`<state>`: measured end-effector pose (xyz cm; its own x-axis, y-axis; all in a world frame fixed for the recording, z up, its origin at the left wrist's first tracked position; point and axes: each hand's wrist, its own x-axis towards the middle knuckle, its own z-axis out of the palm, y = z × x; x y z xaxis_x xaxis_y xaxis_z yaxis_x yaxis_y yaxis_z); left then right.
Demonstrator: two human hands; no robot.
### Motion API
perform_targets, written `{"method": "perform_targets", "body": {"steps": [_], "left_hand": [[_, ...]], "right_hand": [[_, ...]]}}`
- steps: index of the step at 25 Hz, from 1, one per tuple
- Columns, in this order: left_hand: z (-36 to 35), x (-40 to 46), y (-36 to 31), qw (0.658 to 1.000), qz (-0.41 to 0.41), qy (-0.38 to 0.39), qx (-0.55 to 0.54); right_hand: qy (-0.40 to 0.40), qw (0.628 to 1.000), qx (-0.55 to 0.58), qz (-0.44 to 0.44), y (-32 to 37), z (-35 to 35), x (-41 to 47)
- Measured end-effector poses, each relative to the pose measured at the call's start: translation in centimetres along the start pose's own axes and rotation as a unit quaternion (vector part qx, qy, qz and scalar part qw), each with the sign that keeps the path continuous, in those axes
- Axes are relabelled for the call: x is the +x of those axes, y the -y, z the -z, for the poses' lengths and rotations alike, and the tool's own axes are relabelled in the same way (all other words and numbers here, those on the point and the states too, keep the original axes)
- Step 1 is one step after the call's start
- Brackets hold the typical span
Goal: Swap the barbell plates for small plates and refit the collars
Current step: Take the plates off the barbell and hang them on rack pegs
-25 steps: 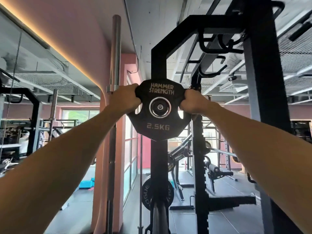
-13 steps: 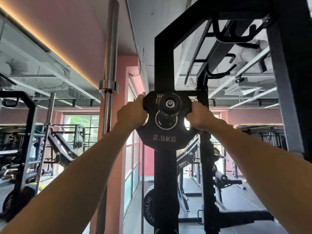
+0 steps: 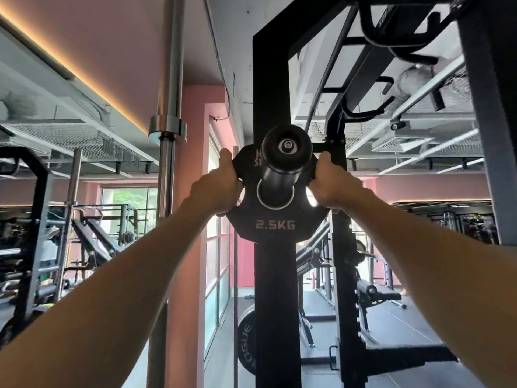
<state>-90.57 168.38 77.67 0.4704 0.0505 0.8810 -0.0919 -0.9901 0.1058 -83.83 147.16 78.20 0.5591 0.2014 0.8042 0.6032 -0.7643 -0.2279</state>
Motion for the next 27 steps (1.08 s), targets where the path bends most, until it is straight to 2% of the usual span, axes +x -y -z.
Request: {"method": "perform_targets", "body": {"steps": [3,5,8,11,14,16,19,23,27], "left_hand": [[-0.1,-1.0,-0.6,0.998,0.036,-0.013,0.040],[0.0,-2.3,-1.1,0.996,0.055,0.005,0.070],[0.6,-5.0,-1.3,0.996,0.061,0.043,0.039],[2.5,-7.4,-1.6,0.993,0.063,0.098,0.021],[4.7,-10.9,-2.5,0.987,0.059,0.139,0.062],[5.7,-13.2,-3.5,0.987,0.047,0.152,0.032],[7.1,-16.0,-6.0,0.980,0.056,0.186,-0.030],[8.5,-19.9,-10.1,0.971,0.057,0.232,-0.014],[10.7,-24.3,-15.6,0.967,0.085,0.238,-0.016]], "right_hand": [[-0.019,0.999,-0.038,-0.020,0.3,-0.8,-1.2],[0.003,0.997,-0.054,-0.050,0.3,-1.2,-2.4],[0.047,0.995,-0.080,-0.043,0.5,-1.4,-4.6],[0.092,0.992,-0.068,-0.050,0.5,-0.2,-7.8],[0.127,0.990,-0.016,-0.061,-0.2,1.4,-12.1],[0.149,0.987,-0.016,-0.053,-0.9,2.5,-14.9],[0.176,0.983,-0.014,-0.043,-2.2,4.5,-18.0],[0.200,0.980,0.000,-0.012,-3.7,8.4,-21.9],[0.227,0.974,-0.002,0.013,-5.8,13.3,-26.5]]}}
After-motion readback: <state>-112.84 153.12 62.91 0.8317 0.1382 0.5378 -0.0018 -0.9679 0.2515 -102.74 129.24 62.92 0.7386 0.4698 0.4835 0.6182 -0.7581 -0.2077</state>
